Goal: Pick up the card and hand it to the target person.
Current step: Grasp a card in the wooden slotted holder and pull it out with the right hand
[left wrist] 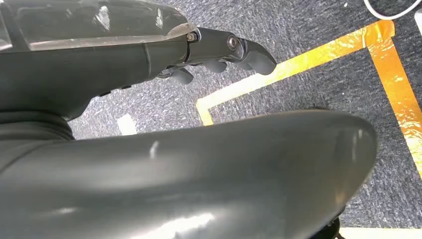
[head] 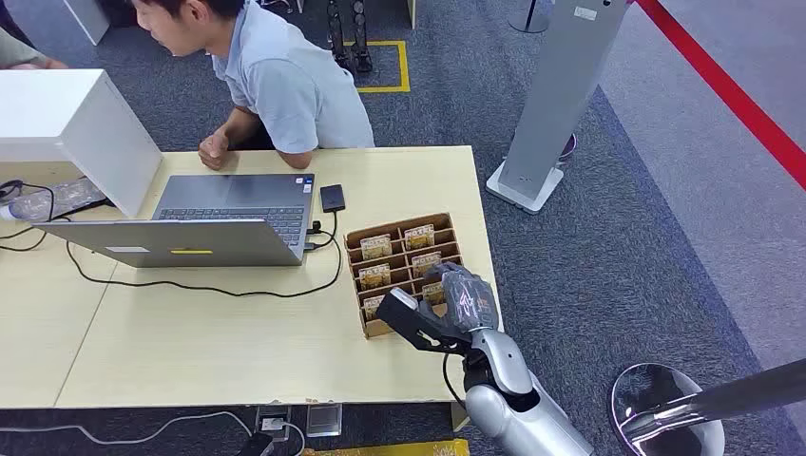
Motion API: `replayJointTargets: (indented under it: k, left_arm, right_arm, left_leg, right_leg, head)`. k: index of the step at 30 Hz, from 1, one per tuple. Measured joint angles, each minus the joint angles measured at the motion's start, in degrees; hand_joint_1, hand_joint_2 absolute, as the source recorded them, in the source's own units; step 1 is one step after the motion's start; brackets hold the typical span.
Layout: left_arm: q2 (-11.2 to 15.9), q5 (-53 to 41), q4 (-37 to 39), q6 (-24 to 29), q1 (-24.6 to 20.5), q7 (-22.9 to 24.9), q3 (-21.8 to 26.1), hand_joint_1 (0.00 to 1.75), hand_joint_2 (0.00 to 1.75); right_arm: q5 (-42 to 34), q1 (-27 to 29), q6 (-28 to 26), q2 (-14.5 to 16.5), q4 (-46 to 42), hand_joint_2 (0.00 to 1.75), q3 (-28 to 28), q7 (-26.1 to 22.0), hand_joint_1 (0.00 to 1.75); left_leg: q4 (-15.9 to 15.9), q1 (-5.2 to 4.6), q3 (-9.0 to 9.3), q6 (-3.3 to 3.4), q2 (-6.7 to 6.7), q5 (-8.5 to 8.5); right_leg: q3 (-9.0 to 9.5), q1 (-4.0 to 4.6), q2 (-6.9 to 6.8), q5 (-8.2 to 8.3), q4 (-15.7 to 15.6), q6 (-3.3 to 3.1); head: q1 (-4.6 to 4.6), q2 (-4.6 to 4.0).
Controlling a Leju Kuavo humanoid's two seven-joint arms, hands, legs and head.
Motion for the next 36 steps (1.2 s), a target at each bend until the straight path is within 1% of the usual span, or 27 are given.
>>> replayJointTargets:
  k: [3,8,17,24,26,29,36]
  left_arm:
    - [0.0,-0.06,0.0,0.0,0.0,0.01,0.0,0.0,0.0]
    - [0.0,-0.57,0.0,-0.03,-0.03,0.03,0.0,0.0,0.0]
    - [-0.06,-1.01,0.0,-0.07,-0.12,0.17,0.0,0.0,0.0]
    - [-0.1,-1.27,0.0,-0.12,-0.16,0.2,0.0,0.0,0.0]
    - [-0.11,-1.34,0.0,-0.13,-0.18,0.21,0.0,0.0,0.0]
    - [-0.11,-1.55,0.0,-0.13,-0.19,0.22,0.0,0.0,0.0]
    - [-0.11,-1.7,0.0,-0.15,-0.18,0.28,0.0,0.0,0.0]
  right_arm:
    - [0.14,0.02,-0.14,-0.02,0.09,1.75,-0.07,0.38,0.8]
    - [0.17,0.09,-0.14,-0.04,0.34,1.75,-0.26,0.76,0.79]
    - [-0.04,0.19,0.1,-0.02,0.77,1.75,-0.3,0.77,0.87]
    - [-0.68,0.23,0.24,-0.04,0.83,1.75,-0.3,0.84,1.15]
    - [-0.74,0.23,0.29,-0.04,0.83,1.75,-0.29,0.87,1.18]
    - [-0.9,0.23,0.34,-0.03,0.83,1.75,-0.27,0.91,1.18]
    - [-1.29,0.23,0.55,-0.02,0.84,1.75,-0.27,0.85,1.04]
  left_leg:
    - [0.0,0.0,0.0,0.0,0.0,0.0]
    - [0.0,0.0,0.0,0.0,0.0,0.0]
    - [0.0,0.0,0.0,0.0,0.0,0.0]
    - [0.0,0.0,0.0,0.0,0.0,0.0]
    - [0.0,0.0,0.0,0.0,0.0,0.0]
    - [0.0,0.0,0.0,0.0,0.0,0.0]
    - [0.0,0.0,0.0,0.0,0.0,0.0]
  right_leg:
    - [0.0,0.0,0.0,0.0,0.0,0.0]
    - [0.0,0.0,0.0,0.0,0.0,0.0]
    - [0.0,0.0,0.0,0.0,0.0,0.0]
    - [0.0,0.0,0.0,0.0,0.0,0.0]
    - [0.0,0.0,0.0,0.0,0.0,0.0]
    - [0.0,0.0,0.0,0.0,0.0,0.0]
    - [0.0,0.0,0.0,0.0,0.0,0.0]
  head:
    - [0.01,0.01]
    - [-0.01,0.0]
    - [-0.01,0.01]
    - [-0.01,0.01]
    - [-0.02,0.01]
    - [-0.02,0.01]
    - [-0.01,0.0]
